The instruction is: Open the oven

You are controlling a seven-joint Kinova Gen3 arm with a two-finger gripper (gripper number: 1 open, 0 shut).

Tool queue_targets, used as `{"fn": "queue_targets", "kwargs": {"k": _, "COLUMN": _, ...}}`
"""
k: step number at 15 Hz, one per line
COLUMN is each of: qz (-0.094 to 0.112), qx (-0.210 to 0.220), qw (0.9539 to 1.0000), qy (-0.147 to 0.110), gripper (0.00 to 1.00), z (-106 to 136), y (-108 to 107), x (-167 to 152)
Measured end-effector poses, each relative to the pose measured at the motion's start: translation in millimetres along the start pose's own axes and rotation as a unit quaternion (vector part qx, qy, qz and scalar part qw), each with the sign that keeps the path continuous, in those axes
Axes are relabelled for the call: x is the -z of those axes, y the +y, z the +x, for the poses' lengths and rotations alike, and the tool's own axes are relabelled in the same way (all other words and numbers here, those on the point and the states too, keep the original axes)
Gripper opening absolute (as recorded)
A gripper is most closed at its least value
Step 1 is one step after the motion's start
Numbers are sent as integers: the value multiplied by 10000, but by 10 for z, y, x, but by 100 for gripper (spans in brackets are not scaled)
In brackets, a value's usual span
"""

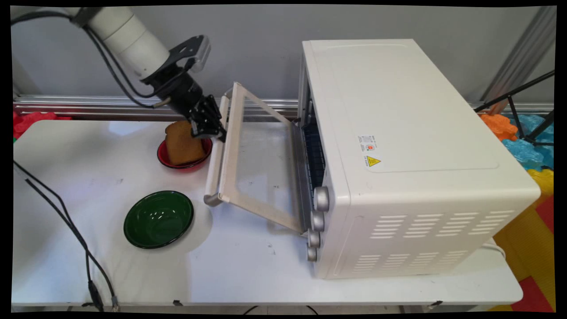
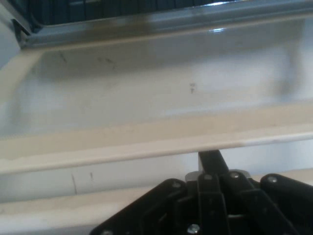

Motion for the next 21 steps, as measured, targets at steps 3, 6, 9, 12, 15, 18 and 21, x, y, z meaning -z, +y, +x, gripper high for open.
{"fn": "queue_targets", "kwargs": {"k": 3, "qz": -77, "qx": -21, "qw": 9999, "qy": 91, "gripper": 0, "z": -179, "y": 16, "x": -97}}
{"fn": "queue_targets", "kwargs": {"k": 6, "qz": -141, "qx": -37, "qw": 9997, "qy": 180, "gripper": 0, "z": -379, "y": 25, "x": -222}}
{"fn": "queue_targets", "kwargs": {"k": 9, "qz": -203, "qx": -83, "qw": 9995, "qy": 236, "gripper": 0, "z": -575, "y": 25, "x": -333}}
{"fn": "queue_targets", "kwargs": {"k": 12, "qz": -244, "qx": -118, "qw": 9992, "qy": 295, "gripper": 0, "z": -700, "y": 18, "x": -418}}
{"fn": "queue_targets", "kwargs": {"k": 15, "qz": -272, "qx": -143, "qw": 9988, "qy": 376, "gripper": 0, "z": -800, "y": -1, "x": -488}}
{"fn": "queue_targets", "kwargs": {"k": 18, "qz": -264, "qx": -102, "qw": 9985, "qy": 460, "gripper": 0, "z": -864, "y": -4, "x": -477}}
{"fn": "queue_targets", "kwargs": {"k": 21, "qz": -243, "qx": 16, "qw": 9981, "qy": 559, "gripper": 0, "z": -907, "y": -11, "x": -399}}
